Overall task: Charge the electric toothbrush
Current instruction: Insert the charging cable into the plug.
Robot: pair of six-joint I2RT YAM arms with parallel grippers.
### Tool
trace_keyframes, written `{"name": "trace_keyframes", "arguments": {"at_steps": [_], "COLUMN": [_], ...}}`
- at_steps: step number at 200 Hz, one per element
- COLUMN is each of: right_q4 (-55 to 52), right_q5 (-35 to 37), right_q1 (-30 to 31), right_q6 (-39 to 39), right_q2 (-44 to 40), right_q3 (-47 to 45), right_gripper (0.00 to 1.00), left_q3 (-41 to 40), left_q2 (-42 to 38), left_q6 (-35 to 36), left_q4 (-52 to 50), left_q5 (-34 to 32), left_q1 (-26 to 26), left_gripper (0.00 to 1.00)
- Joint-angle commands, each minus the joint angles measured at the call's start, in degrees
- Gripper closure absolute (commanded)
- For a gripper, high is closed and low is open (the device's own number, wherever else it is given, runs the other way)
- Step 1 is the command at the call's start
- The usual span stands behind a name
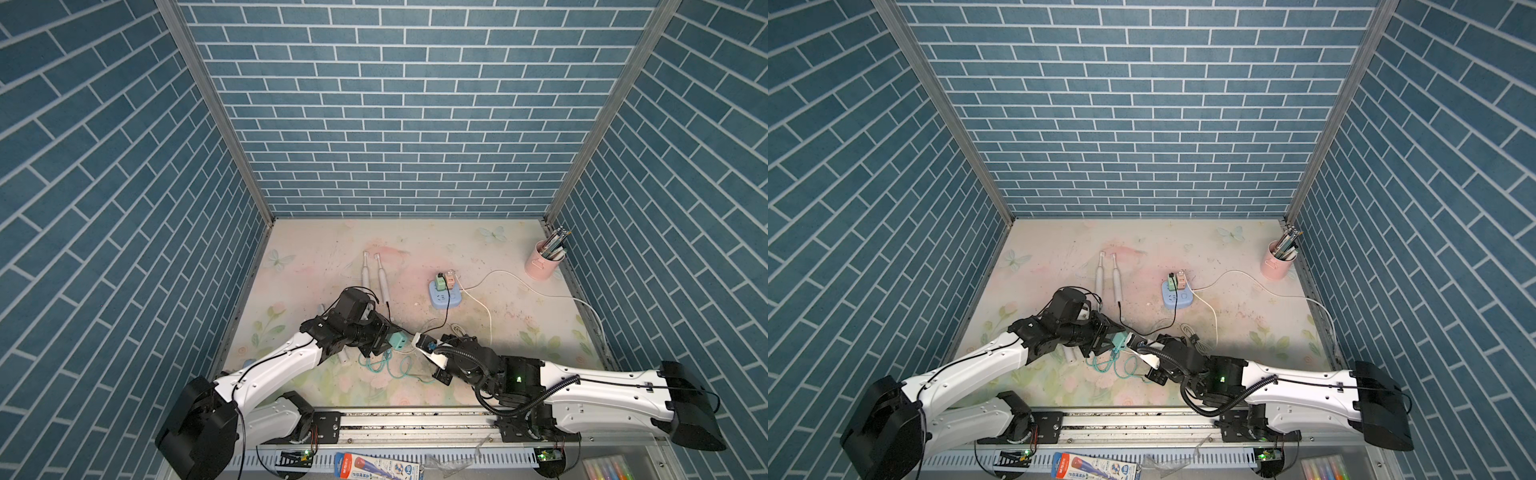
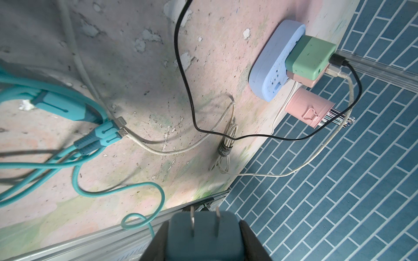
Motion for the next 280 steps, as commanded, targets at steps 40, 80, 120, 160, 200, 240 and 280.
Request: {"name": "trace_keyframes", "arguments": {"at_steps": [40, 80, 120, 160, 200, 240, 280], "right_q4": [2.1, 2.2, 3.0, 3.3, 2.9, 2.3, -0.1], "right_q5": [0.4, 2.1, 2.4, 1.9, 3.4, 4.4, 5.5], "right_q1": [0.3, 0.3, 0.3, 0.3, 0.3, 0.3, 0.3], "right_q6": [-0.7, -1.1, -1.2, -1.4, -1.9, -2.4, -3.2], "right_q2": [4.3, 5.8, 5.6, 6.3, 7.4, 7.8, 8.4], "right_q3": [1.0, 2.0, 2.1, 3.1, 4.0, 4.3, 5.0], "right_gripper": [1.00, 1.00, 1.00, 1.00, 1.00, 1.00, 1.00], "left_q3": [-0.6, -0.9, -0.9, -1.3, -1.4, -1.5, -1.1], "left_q2": [-0.9, -1.4, -1.1, -1.3, -1.6, -1.7, -1.8], "left_q6": [-0.2, -0.4, -0.4, -0.4, -0.4, -0.6, -0.5], "left_q4": [2.0, 1.9, 1.7, 1.8, 1.8, 1.7, 1.3], "left_q5": [1.1, 1.0, 0.8, 0.8, 0.7, 0.8, 0.9], "left_q1": [0.5, 0.6, 0.5, 0.5, 0.6, 0.5, 0.6], "left_gripper": [1.00, 1.00, 1.00, 1.00, 1.00, 1.00, 1.00]}}
